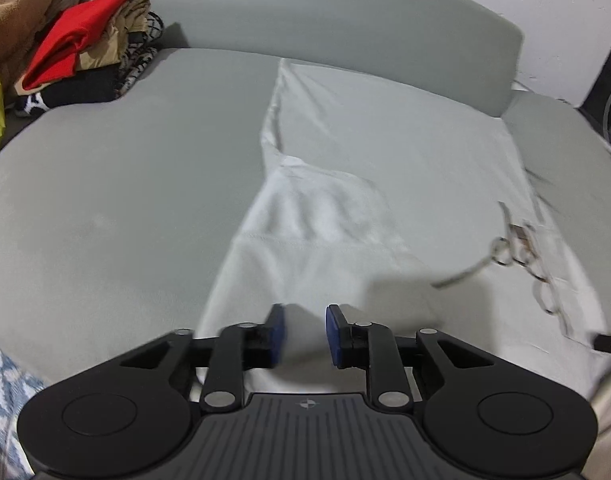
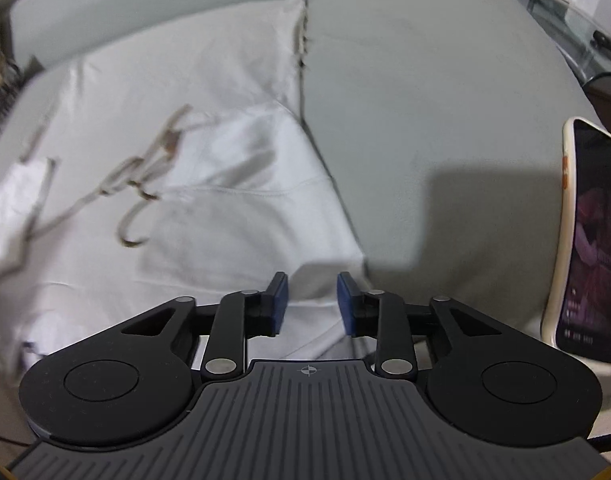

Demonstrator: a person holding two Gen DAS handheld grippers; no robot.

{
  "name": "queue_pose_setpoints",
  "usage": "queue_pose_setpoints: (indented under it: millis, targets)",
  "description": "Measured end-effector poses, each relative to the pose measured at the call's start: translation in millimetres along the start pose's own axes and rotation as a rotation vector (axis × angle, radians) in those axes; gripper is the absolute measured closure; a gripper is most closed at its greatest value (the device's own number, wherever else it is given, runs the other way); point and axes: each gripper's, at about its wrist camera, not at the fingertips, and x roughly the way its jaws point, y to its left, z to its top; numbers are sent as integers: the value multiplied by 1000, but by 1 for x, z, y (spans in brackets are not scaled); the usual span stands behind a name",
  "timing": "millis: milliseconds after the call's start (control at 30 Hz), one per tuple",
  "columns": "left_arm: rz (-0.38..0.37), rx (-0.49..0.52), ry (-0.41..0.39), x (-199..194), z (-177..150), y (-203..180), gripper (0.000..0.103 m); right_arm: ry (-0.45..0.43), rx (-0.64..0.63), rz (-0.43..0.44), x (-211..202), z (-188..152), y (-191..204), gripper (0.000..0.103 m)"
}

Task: Fold clothes

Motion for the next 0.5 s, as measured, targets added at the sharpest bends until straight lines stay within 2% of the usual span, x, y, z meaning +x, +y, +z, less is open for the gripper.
queue_pose_setpoints:
  millis: [133, 233, 333, 400, 500]
  targets:
    - [-90, 33, 9, -14, -14, -26, 80, 14, 7, 110, -14, 3, 14, 57]
    - [-148, 115, 29, -14, -26, -52, 78, 29, -12, 189, -15, 3, 29, 51]
    - [-138, 191, 73, -7, -43, -64, 74, 95, -64, 187, -4, -7, 44, 51]
    - [-132, 242, 102, -2, -54, -72, 72, 132, -79, 191, 0, -20, 46, 44]
    - [-122, 275, 174, 2, -62, -76, 69, 202, -134, 169, 1, -36, 50, 44]
